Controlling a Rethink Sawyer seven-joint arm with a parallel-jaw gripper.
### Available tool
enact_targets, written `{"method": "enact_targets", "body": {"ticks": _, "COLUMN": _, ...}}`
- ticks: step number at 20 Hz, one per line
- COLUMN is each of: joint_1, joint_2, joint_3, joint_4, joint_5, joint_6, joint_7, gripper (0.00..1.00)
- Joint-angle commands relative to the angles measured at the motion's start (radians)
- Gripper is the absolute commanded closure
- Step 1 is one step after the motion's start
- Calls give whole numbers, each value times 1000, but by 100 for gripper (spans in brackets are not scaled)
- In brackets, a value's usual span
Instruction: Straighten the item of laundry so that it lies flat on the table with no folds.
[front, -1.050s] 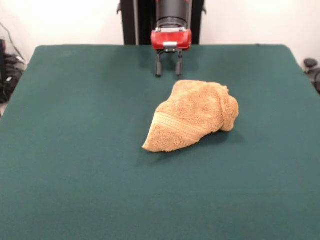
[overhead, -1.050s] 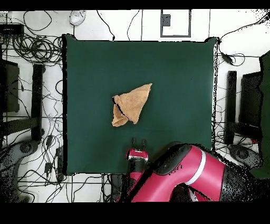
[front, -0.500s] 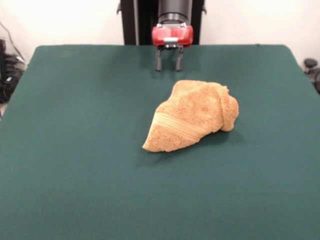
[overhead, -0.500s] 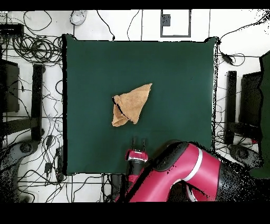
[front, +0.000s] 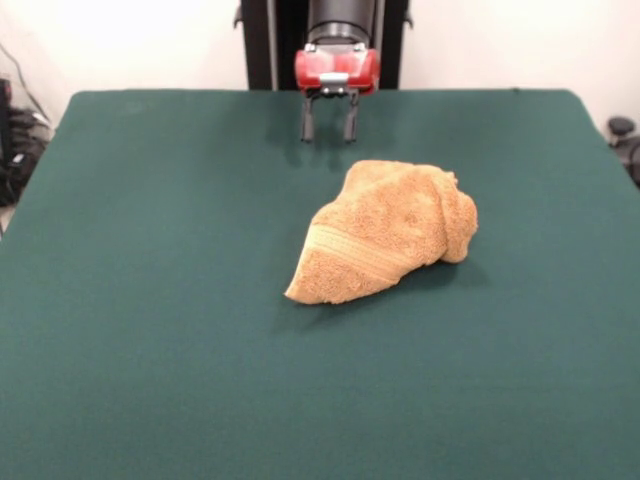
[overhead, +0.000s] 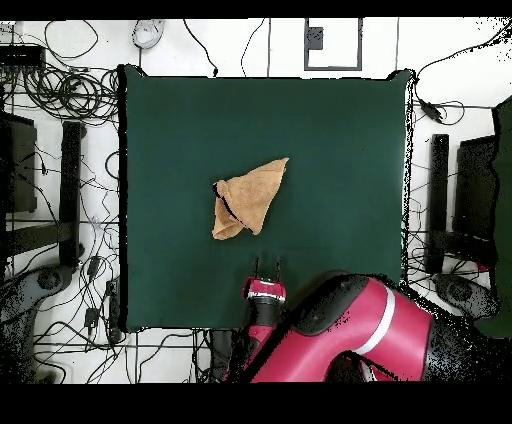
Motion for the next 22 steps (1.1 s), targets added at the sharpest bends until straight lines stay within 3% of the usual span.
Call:
{"method": "enact_targets", "body": {"ticks": 1, "joint_1": -3, "joint_2": -96, "joint_3": 82, "joint_4": -88, "joint_5": 24, "joint_6": 230, "joint_7": 222, "gripper": 0}}
{"method": "enact_targets", "body": {"ticks": 11, "joint_1": 23, "joint_2": -58, "joint_3": 108, "joint_4": -267, "joint_5": 30, "joint_6": 349, "joint_7": 200, "gripper": 0}}
{"method": "enact_targets", "body": {"ticks": 17, "joint_1": 27, "joint_2": -86, "joint_3": 109, "joint_4": -267, "joint_5": 40, "joint_6": 391, "joint_7": 199, "gripper": 0}}
{"method": "enact_targets", "body": {"ticks": 22, "joint_1": 20, "joint_2": -40, "joint_3": 143, "joint_4": -386, "joint_5": 12, "joint_6": 448, "joint_7": 211, "gripper": 0}}
